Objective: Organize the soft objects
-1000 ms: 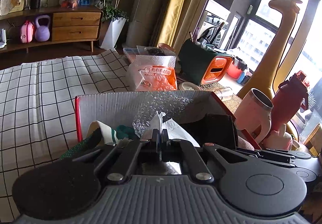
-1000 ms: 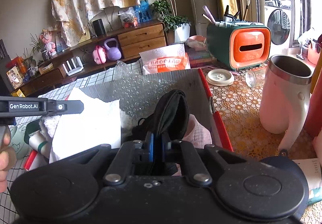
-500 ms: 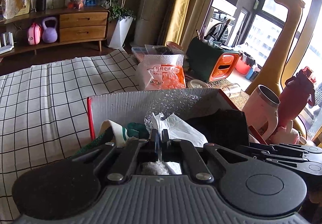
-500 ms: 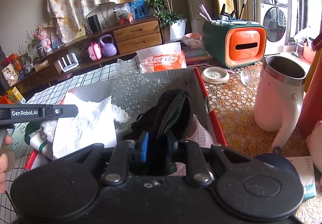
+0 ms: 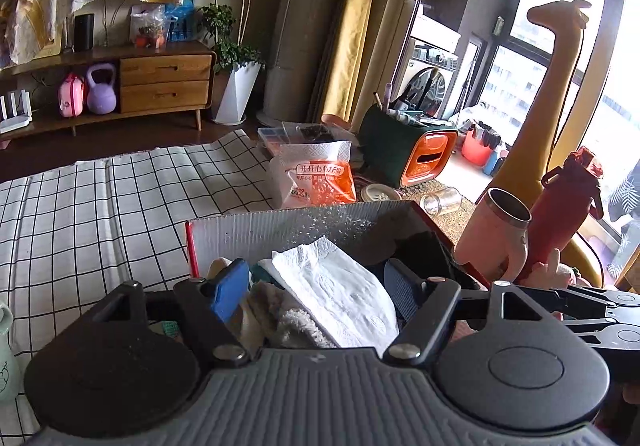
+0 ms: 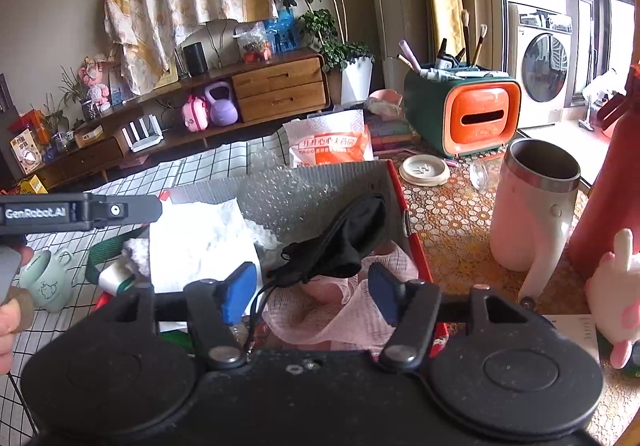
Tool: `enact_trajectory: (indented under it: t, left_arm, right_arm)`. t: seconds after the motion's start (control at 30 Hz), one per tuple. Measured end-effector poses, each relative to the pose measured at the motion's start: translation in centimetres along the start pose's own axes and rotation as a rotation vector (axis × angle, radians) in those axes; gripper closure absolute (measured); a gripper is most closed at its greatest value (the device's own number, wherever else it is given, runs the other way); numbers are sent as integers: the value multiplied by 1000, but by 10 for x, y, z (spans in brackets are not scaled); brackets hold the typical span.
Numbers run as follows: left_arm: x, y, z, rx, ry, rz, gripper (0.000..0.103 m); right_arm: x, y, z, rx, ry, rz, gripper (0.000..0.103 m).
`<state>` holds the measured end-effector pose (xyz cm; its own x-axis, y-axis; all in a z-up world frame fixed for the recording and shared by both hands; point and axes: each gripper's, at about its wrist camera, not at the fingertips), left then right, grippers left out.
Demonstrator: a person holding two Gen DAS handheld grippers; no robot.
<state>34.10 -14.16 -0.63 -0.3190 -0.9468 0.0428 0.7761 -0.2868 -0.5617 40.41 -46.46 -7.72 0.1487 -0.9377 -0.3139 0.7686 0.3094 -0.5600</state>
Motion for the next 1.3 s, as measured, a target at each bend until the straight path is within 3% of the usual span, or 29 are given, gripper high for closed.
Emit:
enact_trajectory:
  t: [0.07,0.17,0.3,0.47,0.77,0.97,1.3]
  left_arm:
    - [4,-9,0,3,24,12,28]
    - [12,-23,-4,11,66,37,28]
    - [17,-43,-11,21,85,26,20]
    - [23,-65,-21,28,92,15,20]
    - [26,-92,-39,38,90,39,17]
    - [27,-106,-48,61,87,39,2]
    - [37,-124,-59,65,102,57,2]
  right_arm:
    - [-1,-7,0,7,2,15,37]
    - [-5,-20,-1,28,-2,42,25]
    - [-15,-37,-6,60,-34,64,13]
    - [-27,-58,-13,105,-63,102,2]
    - [-37,-83,-25,161,-99,153,0]
    - [-44,-96,-37,194,-121,162,0]
    - [-47,-111,-48,230,-89,164,0]
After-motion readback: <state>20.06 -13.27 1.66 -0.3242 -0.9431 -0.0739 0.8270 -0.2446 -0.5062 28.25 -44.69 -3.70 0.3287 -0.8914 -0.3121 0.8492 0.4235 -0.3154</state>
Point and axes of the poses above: each gripper's, at about its wrist camera, not at the fingertips, and y roughly the way its jaws point, x to its right, z to its top, and after that the axes turned 12 degrees about y, right-handed
